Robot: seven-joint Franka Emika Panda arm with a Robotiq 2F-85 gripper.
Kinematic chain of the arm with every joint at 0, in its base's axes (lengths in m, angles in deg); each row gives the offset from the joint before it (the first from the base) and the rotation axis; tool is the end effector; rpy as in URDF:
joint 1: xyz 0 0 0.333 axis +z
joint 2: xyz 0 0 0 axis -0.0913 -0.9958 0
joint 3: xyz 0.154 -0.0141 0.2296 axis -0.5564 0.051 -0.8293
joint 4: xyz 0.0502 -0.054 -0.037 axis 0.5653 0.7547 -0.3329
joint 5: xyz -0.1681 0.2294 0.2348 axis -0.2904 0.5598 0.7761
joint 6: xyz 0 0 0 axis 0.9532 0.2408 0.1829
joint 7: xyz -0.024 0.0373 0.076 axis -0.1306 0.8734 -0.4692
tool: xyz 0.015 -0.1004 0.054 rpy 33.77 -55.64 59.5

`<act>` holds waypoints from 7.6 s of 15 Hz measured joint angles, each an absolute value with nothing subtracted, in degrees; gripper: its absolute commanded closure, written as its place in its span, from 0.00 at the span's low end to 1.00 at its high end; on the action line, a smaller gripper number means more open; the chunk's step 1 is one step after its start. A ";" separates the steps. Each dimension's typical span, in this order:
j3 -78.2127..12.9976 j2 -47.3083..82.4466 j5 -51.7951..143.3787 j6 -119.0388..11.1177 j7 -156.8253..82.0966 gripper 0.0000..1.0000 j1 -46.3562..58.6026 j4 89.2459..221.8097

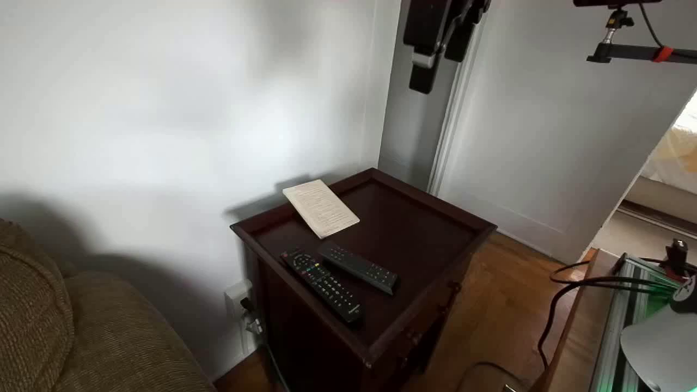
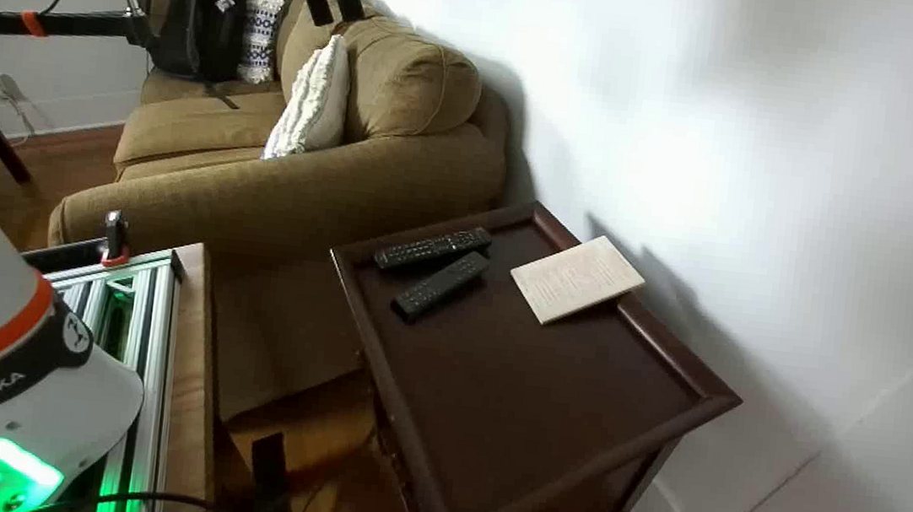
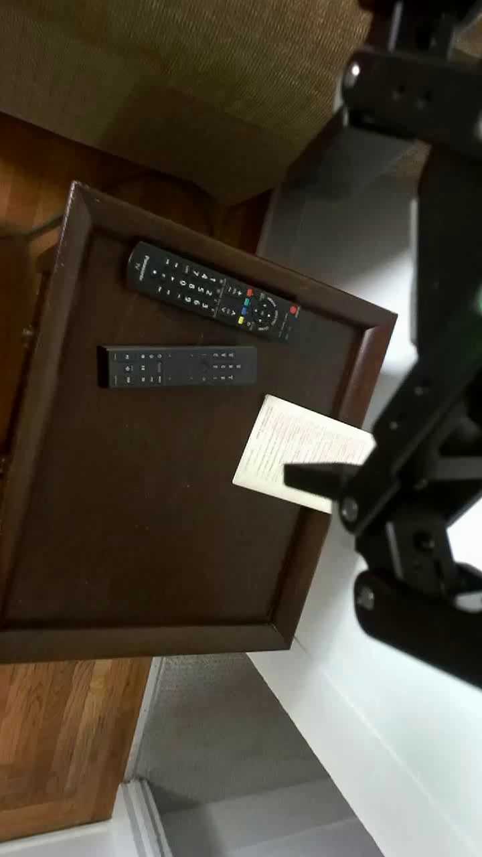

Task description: Turn the white book over and then put the black remote on the right on top of the white book

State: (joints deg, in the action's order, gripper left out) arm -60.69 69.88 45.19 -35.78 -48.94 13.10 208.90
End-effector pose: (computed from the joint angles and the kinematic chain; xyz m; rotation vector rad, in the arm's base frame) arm 0.3223 0.1945 0.4381 2.8593 0.3403 0.2515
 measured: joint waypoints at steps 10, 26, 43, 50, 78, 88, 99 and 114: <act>-53.50 69.66 45.75 -36.15 -48.33 0.00 12.69 209.89; -25.87 52.02 68.68 -57.19 -12.09 0.00 15.47 211.39; -29.69 20.14 83.62 -58.01 -9.76 0.00 5.99 191.25; -35.49 7.53 82.63 -56.51 -9.66 0.00 1.24 180.20; -45.29 -15.00 80.80 -57.70 4.53 0.00 -10.15 159.90; -49.33 -21.55 80.80 -57.70 7.92 0.53 -12.21 152.88; -51.89 -22.89 80.87 -53.22 8.92 0.98 -14.21 149.96; -45.08 -5.49 72.23 -52.55 -12.96 0.97 -6.14 165.66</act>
